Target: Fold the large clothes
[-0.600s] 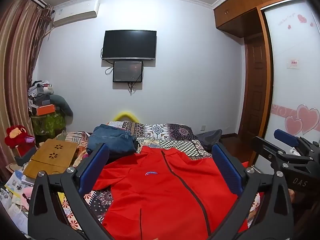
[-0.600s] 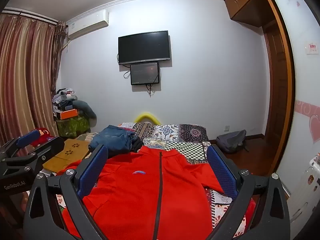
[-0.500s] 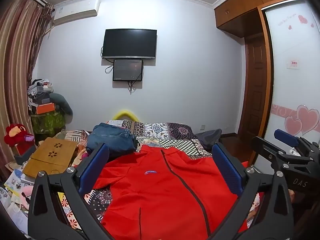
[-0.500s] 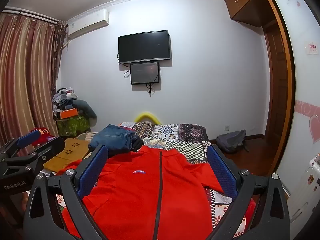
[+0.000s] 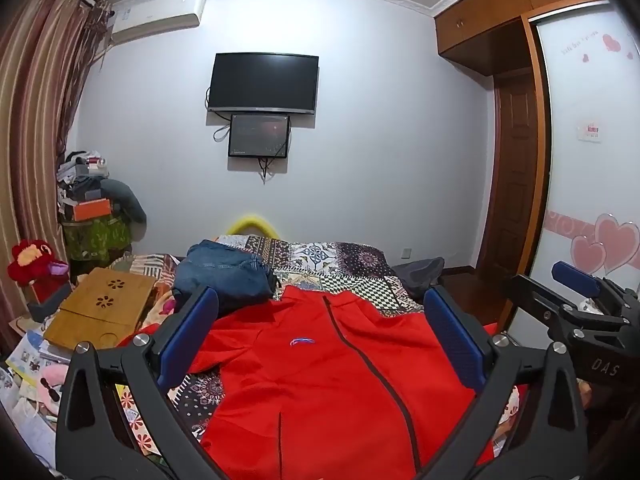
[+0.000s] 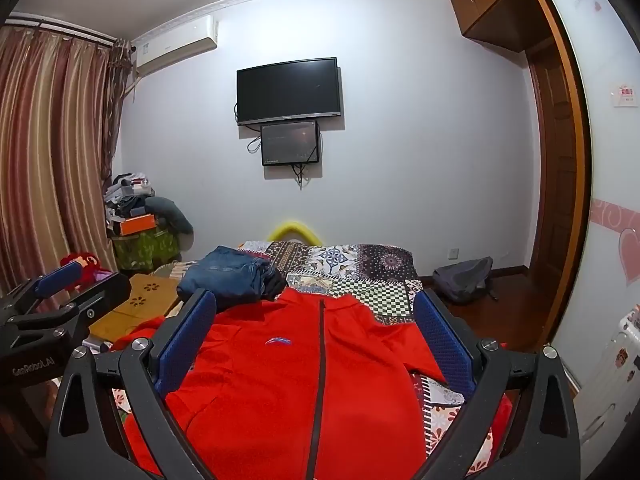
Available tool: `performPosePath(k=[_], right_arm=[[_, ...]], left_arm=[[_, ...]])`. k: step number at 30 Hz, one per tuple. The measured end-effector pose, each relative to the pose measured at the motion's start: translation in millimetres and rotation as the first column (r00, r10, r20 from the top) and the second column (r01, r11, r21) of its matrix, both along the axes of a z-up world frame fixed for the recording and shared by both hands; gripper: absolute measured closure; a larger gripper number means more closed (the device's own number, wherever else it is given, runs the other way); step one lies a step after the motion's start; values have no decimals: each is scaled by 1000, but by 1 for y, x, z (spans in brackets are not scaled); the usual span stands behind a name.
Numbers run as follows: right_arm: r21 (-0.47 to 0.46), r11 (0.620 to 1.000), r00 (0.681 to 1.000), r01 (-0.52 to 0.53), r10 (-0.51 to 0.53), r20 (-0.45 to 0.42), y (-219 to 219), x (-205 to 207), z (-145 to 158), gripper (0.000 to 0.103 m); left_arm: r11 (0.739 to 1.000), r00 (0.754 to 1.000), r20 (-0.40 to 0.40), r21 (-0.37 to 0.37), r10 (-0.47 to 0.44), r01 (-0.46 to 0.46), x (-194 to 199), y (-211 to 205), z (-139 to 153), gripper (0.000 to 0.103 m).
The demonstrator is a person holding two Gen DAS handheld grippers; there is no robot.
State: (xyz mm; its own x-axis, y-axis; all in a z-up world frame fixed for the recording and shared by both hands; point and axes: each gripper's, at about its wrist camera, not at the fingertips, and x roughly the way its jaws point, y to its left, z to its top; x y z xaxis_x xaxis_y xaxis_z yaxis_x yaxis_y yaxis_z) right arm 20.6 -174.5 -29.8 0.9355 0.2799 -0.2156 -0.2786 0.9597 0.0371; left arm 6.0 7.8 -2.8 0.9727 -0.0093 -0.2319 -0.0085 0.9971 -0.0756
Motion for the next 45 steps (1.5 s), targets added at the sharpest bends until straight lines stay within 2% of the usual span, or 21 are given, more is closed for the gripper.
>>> performPosePath(k=[45], right_arm=[[1,1000,1000,-2,2,-11,6,3,-1,5]], left_arm=[[999,999,-25,-47,21,-22,9,13,-8,0]])
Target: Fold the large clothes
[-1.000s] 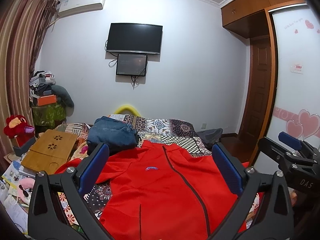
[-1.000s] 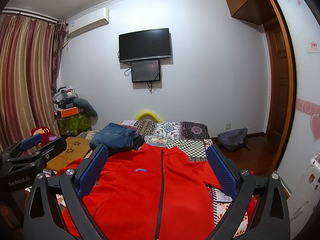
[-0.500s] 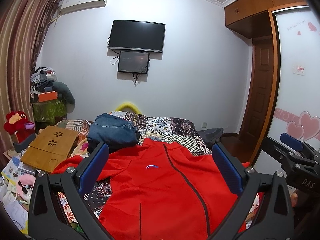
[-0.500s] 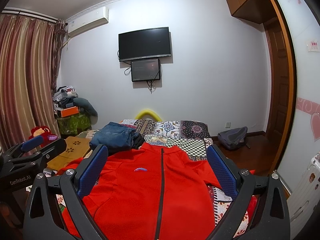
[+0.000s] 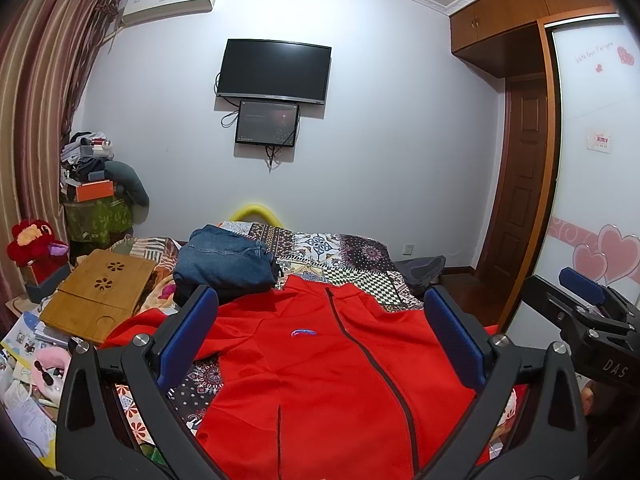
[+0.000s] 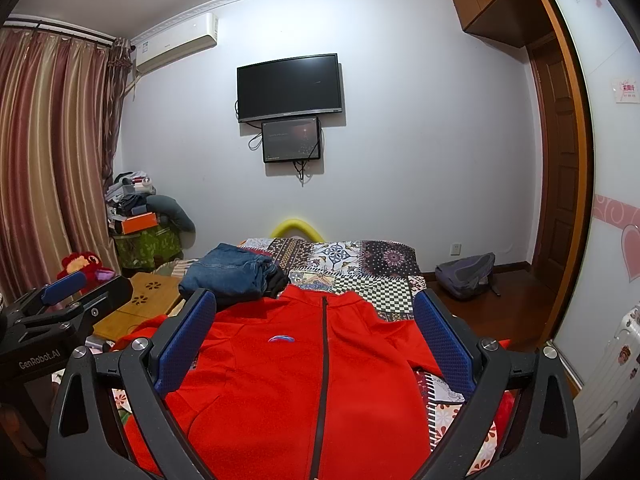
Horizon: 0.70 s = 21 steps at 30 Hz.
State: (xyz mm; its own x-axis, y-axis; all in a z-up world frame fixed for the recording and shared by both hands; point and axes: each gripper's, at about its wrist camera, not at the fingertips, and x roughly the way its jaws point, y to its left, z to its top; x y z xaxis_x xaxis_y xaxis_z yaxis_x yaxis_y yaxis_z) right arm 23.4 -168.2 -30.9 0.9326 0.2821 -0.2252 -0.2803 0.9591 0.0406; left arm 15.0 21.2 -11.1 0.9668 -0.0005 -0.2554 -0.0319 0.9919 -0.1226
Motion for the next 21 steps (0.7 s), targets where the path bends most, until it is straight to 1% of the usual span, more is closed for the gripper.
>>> performPosePath(k=[21], right_arm=[[6,1000,1000,2,-2,-10,1,3,-2,5]], left_arm=[[1000,1000,3,-9,1,-1,-1,1,0,0]])
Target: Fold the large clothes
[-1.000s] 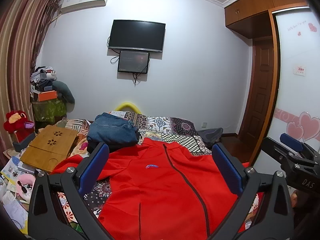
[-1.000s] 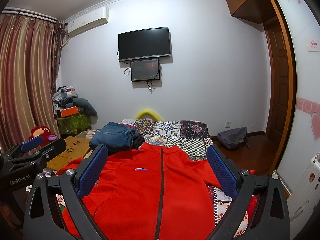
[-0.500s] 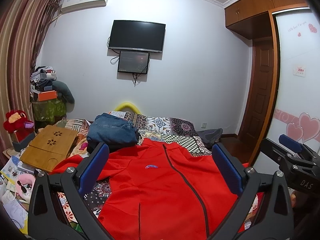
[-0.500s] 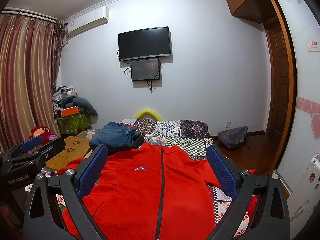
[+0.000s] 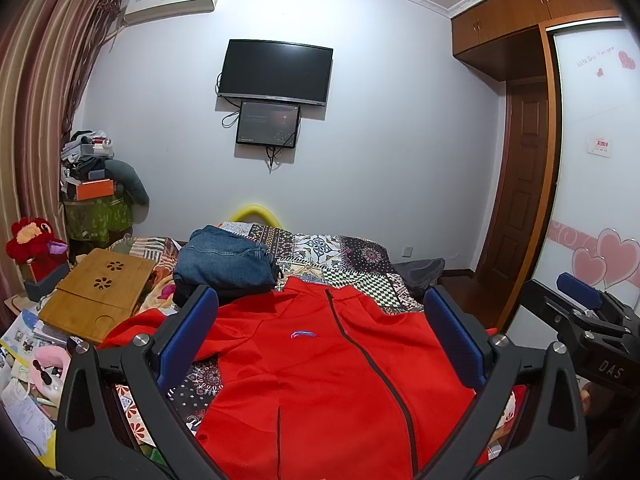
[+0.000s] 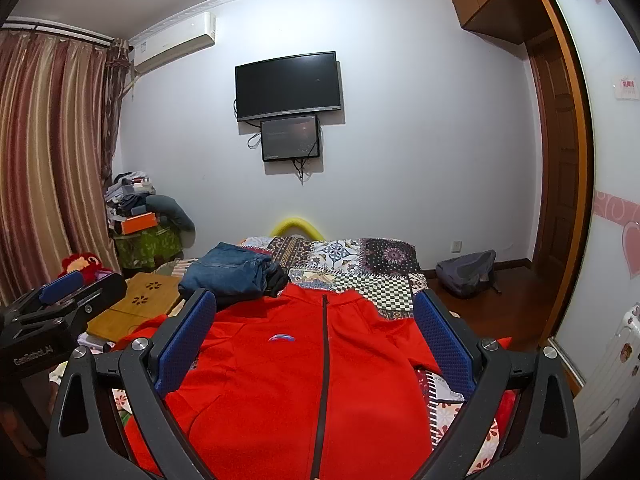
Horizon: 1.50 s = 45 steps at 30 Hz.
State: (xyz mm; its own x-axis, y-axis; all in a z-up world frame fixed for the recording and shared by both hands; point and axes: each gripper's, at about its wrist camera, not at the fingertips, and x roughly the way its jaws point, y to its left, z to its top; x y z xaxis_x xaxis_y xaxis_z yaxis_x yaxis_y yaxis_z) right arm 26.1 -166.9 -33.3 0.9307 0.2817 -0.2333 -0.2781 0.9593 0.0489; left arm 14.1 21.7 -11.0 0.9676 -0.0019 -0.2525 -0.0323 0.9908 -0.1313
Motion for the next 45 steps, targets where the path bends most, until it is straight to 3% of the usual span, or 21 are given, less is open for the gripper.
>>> performPosePath(k=[11,15,23,30,35,38,42,44,45], right_arm=[[-39,999,1000,-11,12,15,14,23,0,5],[-60,998,1000,-23,23,0,22,43,-5,5],[-54,997,994,-49,44,-96,30,90,-22,5],[-78,996,979,-51,35,-201,37,133,-44,5],[-67,994,943,-90,63,-326,47,169,-63,5],[-90,992,923,-88,47,-382,54,186,-79,5],[-101,990,902,-95,43,-429,61,196,-94,5],[-106,989,892,-103,45,-450,65,202,-99,5],[-113,988,887,-106,43,-459,67,203,-101,5]], left_arm=[[999,1000,-13,-23,26,-27,24,23,1,0],[995,996,-24,-37,87,-88,44,49,0,0],[965,965,-104,-75,243,-251,92,124,-19,0],[911,897,-202,-49,392,-409,131,196,-58,0],[892,870,-286,-93,402,-443,151,245,-101,0],[882,840,-369,-98,397,-461,161,271,-132,0],[868,805,-505,-194,312,-458,171,309,-179,0],[843,791,-557,-275,252,-463,173,325,-203,0],[818,787,-579,-335,213,-468,173,335,-217,0]])
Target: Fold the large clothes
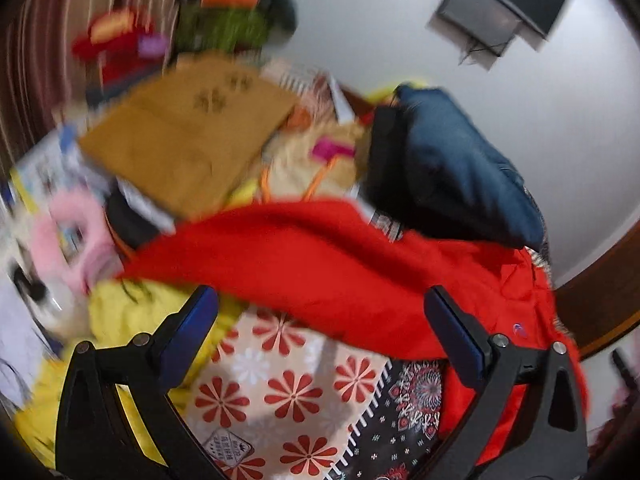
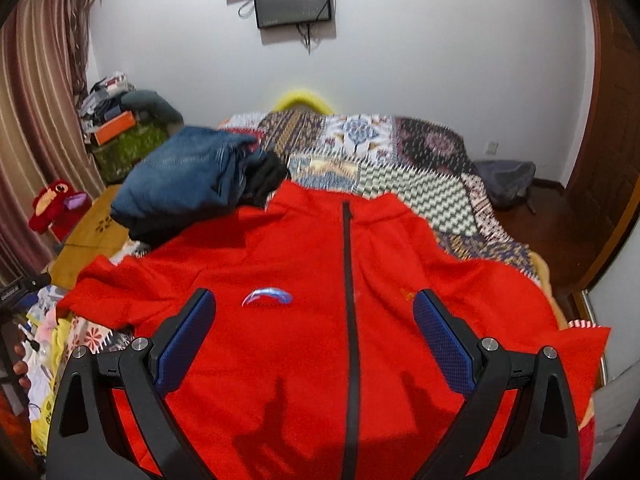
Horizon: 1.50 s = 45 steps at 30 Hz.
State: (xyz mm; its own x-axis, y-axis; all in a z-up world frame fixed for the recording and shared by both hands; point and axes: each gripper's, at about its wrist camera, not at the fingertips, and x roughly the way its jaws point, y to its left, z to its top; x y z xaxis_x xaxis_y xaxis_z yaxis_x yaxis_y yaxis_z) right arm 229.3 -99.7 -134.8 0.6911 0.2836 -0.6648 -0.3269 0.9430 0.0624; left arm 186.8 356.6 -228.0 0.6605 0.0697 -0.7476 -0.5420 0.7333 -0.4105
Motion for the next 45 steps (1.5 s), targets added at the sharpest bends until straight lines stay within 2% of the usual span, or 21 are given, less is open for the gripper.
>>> performPosePath(k=[2,6,9,12,15,17,18,21,24,27,31,34,37,40,42,45], right_arm=[[-19,1000,1000,-5,4,-12,4,3,-4,5],[-34,999,1000,-9,8,-28,7,8,-9,5],[-34,999,999,-1,0,-39,4,14,-11,5],[-33,999,999,13,-14,-45,3,19,-13,5],[-30,999,998,20,-21,-62,1,24,-17,5],[-29,999,997,25,-27,-74,1,26,-19,5],[-26,999,996,26,-28,-83,0,27,-20,5],[-20,999,995,32,-34,-90,-2,28,-20,5],[-23,999,996,38,-39,-80,-5,26,-17,5],[-23,999,997,37,-39,-60,-8,23,-12,5],[-24,999,999,34,-35,-36,-11,18,-5,5],[-14,999,999,34,-34,-24,-15,16,0,5],[-1,999,999,35,-35,-17,-20,15,4,5],[10,999,999,35,-35,-8,-26,14,6,5],[25,999,999,33,-33,-7,-30,12,7,5],[55,998,999,33,-33,-2,-37,9,9,5]], left_arm=[[994,1000,9,-108,2,-1,0,15,-18,0],[977,1000,21,-212,13,-9,3,32,-42,6],[954,999,37,-298,30,-18,7,44,-57,10],[938,998,45,-345,53,-34,11,51,-65,21],[934,997,26,-351,71,-57,18,54,-74,38],[943,996,11,-322,92,-83,21,55,-75,57],[952,994,12,-292,105,-97,21,55,-73,60],[977,990,26,-167,140,-133,22,49,-56,82],[990,989,64,-56,137,-133,22,39,-31,89],[991,986,109,40,124,-129,22,28,-2,96],[982,980,193,164,57,-90,21,1,46,98],[964,970,241,261,-16,-49,27,-29,83,98],[945,953,282,327,-108,10,39,-61,116,98],[926,928,315,372,-197,71,51,-95,140,98],[910,898,349,397,-267,117,59,-121,154,98],[892,876,345,416,-337,179,78,-155,163,98]])
